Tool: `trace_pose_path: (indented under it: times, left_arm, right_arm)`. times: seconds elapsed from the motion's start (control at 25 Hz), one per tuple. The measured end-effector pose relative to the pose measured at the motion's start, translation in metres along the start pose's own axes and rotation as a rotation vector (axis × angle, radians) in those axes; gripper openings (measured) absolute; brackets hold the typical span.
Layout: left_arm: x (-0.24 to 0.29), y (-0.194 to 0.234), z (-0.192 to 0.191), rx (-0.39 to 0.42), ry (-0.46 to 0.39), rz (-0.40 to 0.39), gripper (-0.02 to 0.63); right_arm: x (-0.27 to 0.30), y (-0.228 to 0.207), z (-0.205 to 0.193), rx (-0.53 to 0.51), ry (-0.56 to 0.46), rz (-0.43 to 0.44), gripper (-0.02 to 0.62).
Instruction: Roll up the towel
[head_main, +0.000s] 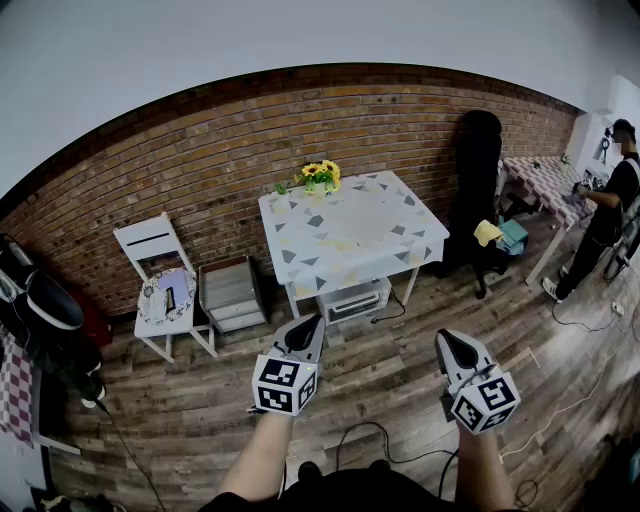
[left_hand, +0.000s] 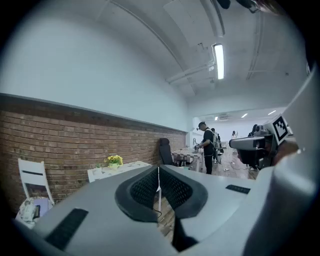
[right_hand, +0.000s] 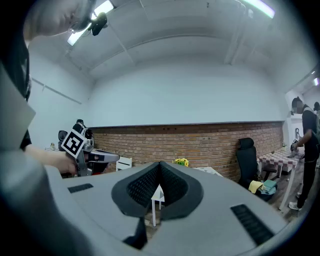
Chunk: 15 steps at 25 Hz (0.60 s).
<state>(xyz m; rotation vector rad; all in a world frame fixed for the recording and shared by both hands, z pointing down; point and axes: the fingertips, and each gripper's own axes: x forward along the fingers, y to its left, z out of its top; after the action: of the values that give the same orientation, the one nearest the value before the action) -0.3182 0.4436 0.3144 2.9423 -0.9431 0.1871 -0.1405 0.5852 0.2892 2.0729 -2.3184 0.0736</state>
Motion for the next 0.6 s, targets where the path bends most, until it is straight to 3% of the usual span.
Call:
trace_pose_path:
  times: [0.6]
  left_arm:
    - [0.014,-0.028,0.005,-0.013,0.0,-0.043,0.02]
  right_arm:
    - [-0.018,-0.029,-0.01,0.013,0.006,-0.011,0.012]
